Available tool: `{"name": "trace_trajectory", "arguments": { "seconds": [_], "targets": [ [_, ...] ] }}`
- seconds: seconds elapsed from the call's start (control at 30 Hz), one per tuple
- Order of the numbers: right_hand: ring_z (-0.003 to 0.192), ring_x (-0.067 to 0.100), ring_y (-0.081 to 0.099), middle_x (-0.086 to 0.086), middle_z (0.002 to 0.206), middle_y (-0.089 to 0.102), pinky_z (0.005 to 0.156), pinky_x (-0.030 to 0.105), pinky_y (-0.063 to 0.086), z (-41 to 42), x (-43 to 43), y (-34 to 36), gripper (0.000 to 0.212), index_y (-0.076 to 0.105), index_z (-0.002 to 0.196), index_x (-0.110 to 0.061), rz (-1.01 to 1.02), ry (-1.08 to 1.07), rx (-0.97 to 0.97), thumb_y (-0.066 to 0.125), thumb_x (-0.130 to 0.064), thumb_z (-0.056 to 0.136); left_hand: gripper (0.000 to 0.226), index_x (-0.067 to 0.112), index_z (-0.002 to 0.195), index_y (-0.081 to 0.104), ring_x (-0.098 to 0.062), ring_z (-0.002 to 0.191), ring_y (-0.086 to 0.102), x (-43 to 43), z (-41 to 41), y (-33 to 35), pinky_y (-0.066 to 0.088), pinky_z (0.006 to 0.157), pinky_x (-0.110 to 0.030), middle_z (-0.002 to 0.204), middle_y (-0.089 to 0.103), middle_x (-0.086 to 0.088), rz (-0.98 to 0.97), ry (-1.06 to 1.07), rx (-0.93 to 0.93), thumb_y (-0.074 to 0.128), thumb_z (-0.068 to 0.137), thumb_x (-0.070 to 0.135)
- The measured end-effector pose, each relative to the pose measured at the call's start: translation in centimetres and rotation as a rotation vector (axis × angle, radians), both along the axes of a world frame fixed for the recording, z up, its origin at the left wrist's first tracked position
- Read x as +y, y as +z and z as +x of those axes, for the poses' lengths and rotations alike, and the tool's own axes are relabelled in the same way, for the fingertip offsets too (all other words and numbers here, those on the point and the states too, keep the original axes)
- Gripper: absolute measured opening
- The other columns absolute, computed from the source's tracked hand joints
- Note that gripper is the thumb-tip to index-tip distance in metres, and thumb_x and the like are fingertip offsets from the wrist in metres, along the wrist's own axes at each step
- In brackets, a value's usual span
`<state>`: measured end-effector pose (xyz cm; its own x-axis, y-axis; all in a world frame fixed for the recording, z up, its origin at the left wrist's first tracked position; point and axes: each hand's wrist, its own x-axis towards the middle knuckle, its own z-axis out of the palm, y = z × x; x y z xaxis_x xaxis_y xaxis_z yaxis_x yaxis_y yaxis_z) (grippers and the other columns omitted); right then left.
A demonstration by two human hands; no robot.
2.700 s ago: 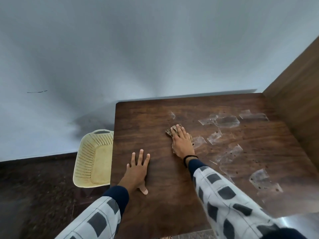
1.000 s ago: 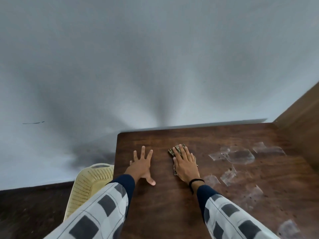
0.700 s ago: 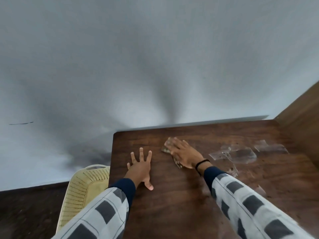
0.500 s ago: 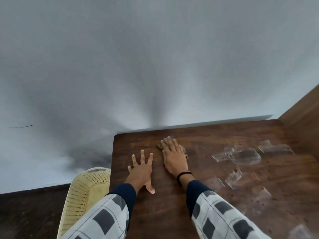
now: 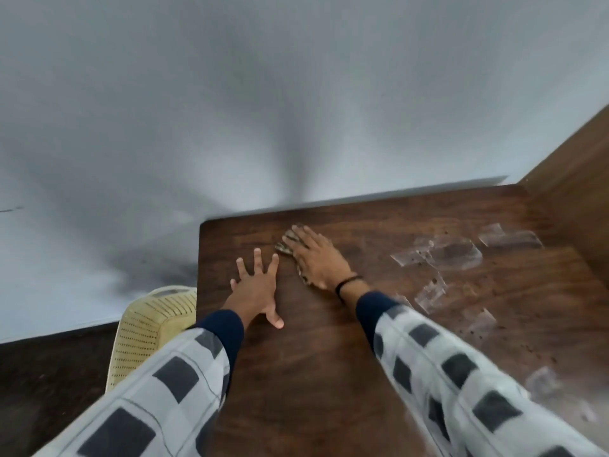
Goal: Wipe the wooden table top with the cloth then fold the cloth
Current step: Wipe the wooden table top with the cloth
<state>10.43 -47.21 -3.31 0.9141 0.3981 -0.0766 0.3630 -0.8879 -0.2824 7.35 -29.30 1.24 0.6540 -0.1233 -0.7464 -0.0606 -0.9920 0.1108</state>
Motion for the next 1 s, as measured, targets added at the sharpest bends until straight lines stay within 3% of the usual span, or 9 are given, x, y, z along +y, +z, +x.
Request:
{"name": "trace_trajectory", "arguments": {
  "seconds": [0.07,0.17,0.37,0.53,0.63,0.73,0.8,0.9,1.0],
  "targets": [
    [0.158,0.022,0.005,-0.002,0.171,0.009,0.125,0.047,0.012,2.3,-1.1,0.8,0.053,0.021,0.162,-0.03,-0.033,-0.094,0.032,0.031,-0.029,0.11,0.155,0.031,0.148,-0.031,-0.048,0.139,-0.031,-0.1,0.1,0.0,0.005,0.113,-0.067,0.148,-0.048,-0.008,0.001,-0.001,0.006,0.094,0.057,0.038],
    [0.158,0.025,0.003,0.002,0.171,0.008,0.126,0.047,0.008,3.6,0.2,1.3,0.054,0.023,0.162,-0.025,0.017,-0.418,0.063,0.031,-0.026,0.109,0.156,0.032,0.148,-0.032,-0.048,0.139,-0.031,0.1,0.2,-0.1,0.006,0.114,-0.067,0.148,-0.048,-0.007,0.014,0.001,-0.002,0.094,0.056,0.039],
    [0.158,0.021,0.003,-0.003,0.171,0.008,0.126,0.046,0.011,2.5,0.3,0.8,0.052,0.021,0.162,-0.031,-0.006,-0.083,0.044,0.029,-0.031,0.111,0.156,0.032,0.148,-0.032,-0.047,0.139,-0.031,-0.1,0.3,-0.2,0.006,0.114,-0.067,0.148,-0.049,-0.006,0.024,0.003,0.013,0.095,0.056,0.039],
    [0.158,0.023,0.003,0.001,0.171,0.008,0.126,0.046,0.009,2.6,1.9,0.9,0.053,0.024,0.162,-0.026,0.01,-0.36,0.037,0.032,-0.028,0.109,0.158,0.033,0.147,-0.032,-0.047,0.139,-0.031,0.3,0.5,-0.5,0.006,0.114,-0.067,0.147,-0.049,-0.006,0.022,0.004,0.009,0.095,0.054,0.041],
    [0.158,0.023,0.004,0.0,0.171,0.011,0.125,0.047,0.01,-0.2,2.9,-0.2,0.052,0.026,0.161,-0.029,0.039,-0.147,0.014,0.033,-0.029,0.109,0.157,0.032,0.148,-0.03,-0.048,0.139,-0.03,0.3,0.4,-0.6,0.007,0.113,-0.067,0.148,-0.048,-0.006,0.019,-0.002,-0.004,0.095,0.054,0.039],
    [0.158,0.021,0.003,-0.002,0.172,0.007,0.125,0.047,0.008,2.3,0.3,0.5,0.054,0.02,0.162,-0.031,-0.029,0.081,0.047,0.032,-0.03,0.11,0.157,0.031,0.148,-0.031,-0.048,0.139,-0.03,0.0,0.5,-0.5,0.007,0.113,-0.067,0.148,-0.048,-0.007,0.02,-0.001,0.003,0.095,0.054,0.04],
    [0.158,0.02,0.001,-0.002,0.172,0.004,0.126,0.051,0.007,5.0,-0.8,1.7,0.054,0.017,0.163,-0.031,-0.068,0.018,0.095,0.031,-0.029,0.11,0.157,0.032,0.147,-0.032,-0.047,0.14,-0.03,0.1,0.6,-0.5,0.007,0.114,-0.067,0.148,-0.049,-0.006,0.018,0.002,0.011,0.094,0.055,0.041],
    [0.158,0.02,0.0,-0.002,0.172,0.005,0.126,0.049,0.01,5.2,-0.1,1.8,0.053,0.022,0.162,-0.029,-0.015,-0.303,0.099,0.03,-0.029,0.11,0.157,0.034,0.148,-0.031,-0.046,0.14,-0.03,0.4,0.4,-0.6,0.007,0.114,-0.066,0.149,-0.048,-0.005,0.009,0.003,0.001,0.095,0.054,0.041],
    [0.158,0.024,0.003,0.0,0.172,0.008,0.125,0.049,0.012,1.4,1.9,0.7,0.053,0.023,0.162,-0.029,-0.01,-0.211,0.045,0.031,-0.029,0.11,0.157,0.033,0.148,-0.031,-0.048,0.139,-0.03,0.3,0.4,-0.6,0.007,0.113,-0.067,0.148,-0.048,-0.006,0.007,-0.006,0.004,0.095,0.054,0.041]
  ]
}}
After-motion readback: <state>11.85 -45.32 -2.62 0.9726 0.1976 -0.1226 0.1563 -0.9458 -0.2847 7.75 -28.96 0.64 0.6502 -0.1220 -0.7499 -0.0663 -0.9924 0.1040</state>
